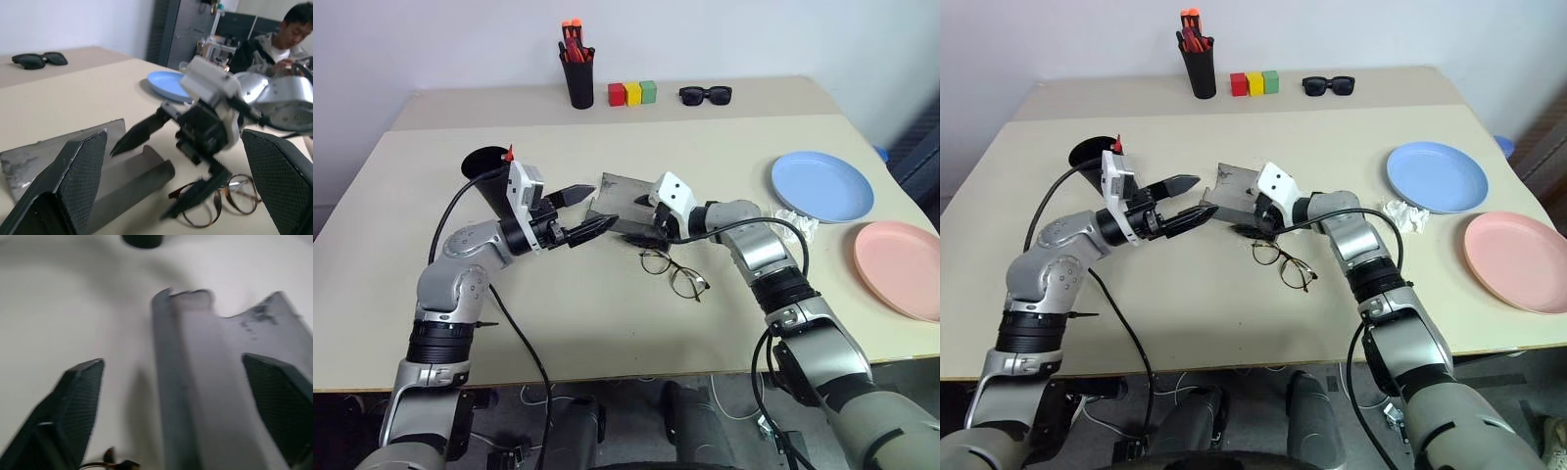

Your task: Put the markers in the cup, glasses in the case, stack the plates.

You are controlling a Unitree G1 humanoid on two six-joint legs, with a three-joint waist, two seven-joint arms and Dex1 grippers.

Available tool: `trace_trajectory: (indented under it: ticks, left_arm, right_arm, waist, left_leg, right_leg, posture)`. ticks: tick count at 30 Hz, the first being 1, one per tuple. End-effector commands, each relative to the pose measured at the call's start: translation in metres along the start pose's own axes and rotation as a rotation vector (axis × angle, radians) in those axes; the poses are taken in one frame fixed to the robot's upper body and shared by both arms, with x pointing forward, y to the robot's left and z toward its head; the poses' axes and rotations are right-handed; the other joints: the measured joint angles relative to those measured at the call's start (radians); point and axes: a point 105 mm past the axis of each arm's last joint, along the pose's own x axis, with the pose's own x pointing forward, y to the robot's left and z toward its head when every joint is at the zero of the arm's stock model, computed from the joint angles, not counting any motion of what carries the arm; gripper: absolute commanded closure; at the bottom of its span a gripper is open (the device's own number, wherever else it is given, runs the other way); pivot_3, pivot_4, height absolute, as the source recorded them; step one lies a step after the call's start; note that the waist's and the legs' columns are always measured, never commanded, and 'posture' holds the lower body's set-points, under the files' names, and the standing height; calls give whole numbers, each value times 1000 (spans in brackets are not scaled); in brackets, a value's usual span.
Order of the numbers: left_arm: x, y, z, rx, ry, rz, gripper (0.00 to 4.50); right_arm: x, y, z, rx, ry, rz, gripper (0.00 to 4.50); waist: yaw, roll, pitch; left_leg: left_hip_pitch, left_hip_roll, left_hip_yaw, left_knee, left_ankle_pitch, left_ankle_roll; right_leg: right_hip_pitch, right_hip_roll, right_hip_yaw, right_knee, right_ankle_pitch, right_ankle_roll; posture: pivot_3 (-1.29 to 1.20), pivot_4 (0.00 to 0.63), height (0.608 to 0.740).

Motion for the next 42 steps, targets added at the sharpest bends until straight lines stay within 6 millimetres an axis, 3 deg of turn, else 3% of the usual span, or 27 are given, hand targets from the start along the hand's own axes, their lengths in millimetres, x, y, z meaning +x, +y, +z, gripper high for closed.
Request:
trace_trajectory:
  ticks: [1, 5, 11, 13, 17, 20, 25, 28, 34, 37, 42]
  left_arm:
    - [0, 12, 10, 69, 2, 15, 0]
    - [7, 36, 5, 121, 70, 28, 0]
    - [35, 47, -15, 160, 226, -81, 0]
    - [37, 48, -22, 165, 277, -118, 0]
    - [52, 50, -17, 142, 293, -160, 0]
    - [54, 50, -24, 132, 362, -194, 0]
    - [54, 46, -34, 67, 427, -240, 0]
    - [50, 44, -50, 103, 520, -257, 0]
    - [48, 45, -61, 197, 605, -270, 0]
    - [50, 44, -60, 206, 602, -274, 911]
    - [49, 43, -58, 199, 606, -290, 3521]
  right_arm:
    - [-18, -19, 39, 11, -145, -66, 56]
    - [-51, -19, 38, 79, -205, -58, 56]
    - [-104, 10, 17, 134, -207, 13, 56]
    - [-113, 18, 15, 151, -207, 19, 56]
    - [-134, 47, 16, 246, -234, 89, 56]
    - [-139, 55, 14, 255, -218, 79, 56]
    - [-138, 51, 15, 262, -230, 30, 56]
    - [-137, 48, 17, 263, -246, 11, 56]
    - [-135, 46, 18, 266, -257, -1, 56]
    - [-133, 46, 18, 259, -259, -4, 0]
    - [-131, 42, 19, 231, -261, -25, 0]
  waist:
    - [2, 0, 0]
    - [12, 0, 0]
    - [8, 0, 0]
    - [0, 0, 0]
    - [-1, 0, 0]
    - [3, 0, 0]
    - [6, 0, 0]
    - [7, 0, 0]
    - [7, 0, 0]
    - [7, 0, 0]
    - [7, 0, 0]
  left_leg:
    - [0, 0, 0, 0, 0, 0]
    - [-1, 0, 0, 0, 0, 0]
    - [-1, -1, 0, 0, -1, 1]
    - [-1, -1, 0, 0, -1, 1]
    - [0, 0, 1, 0, -1, 2]
    - [-1, 0, 2, 1, -1, 2]
    - [0, 0, 2, 2, -1, 2]
    - [-1, 0, 2, 2, -1, 2]
    - [-1, 0, 1, 2, -1, 2]
    - [-1, 0, 1, 2, -1, 2]
    - [-1, 0, 1, 2, -1, 2]
  right_leg:
    - [0, 0, 0, 0, 0, 0]
    - [0, 0, 0, 0, 0, 0]
    - [1, 0, 0, -2, 0, 0]
    - [1, 0, -1, -2, 0, 0]
    - [1, 0, 0, -1, 0, 0]
    - [1, 0, 0, -2, 0, 1]
    - [2, 0, 0, -1, 0, 1]
    - [2, 0, 0, -1, 0, 1]
    - [2, 0, 0, -1, 0, 1]
    - [2, 0, 0, -1, 0, 1]
    - [2, 0, 0, -1, 0, 1]
  posture:
    - [0, 150, 740]
    - [0, 150, 740]
    - [0, 150, 740]
    - [0, 150, 740]
    - [0, 150, 740]
    - [0, 150, 740]
    - [0, 150, 740]
    - [0, 150, 740]
    - [0, 150, 740]
    - [0, 150, 740]
    - [0, 150, 740]
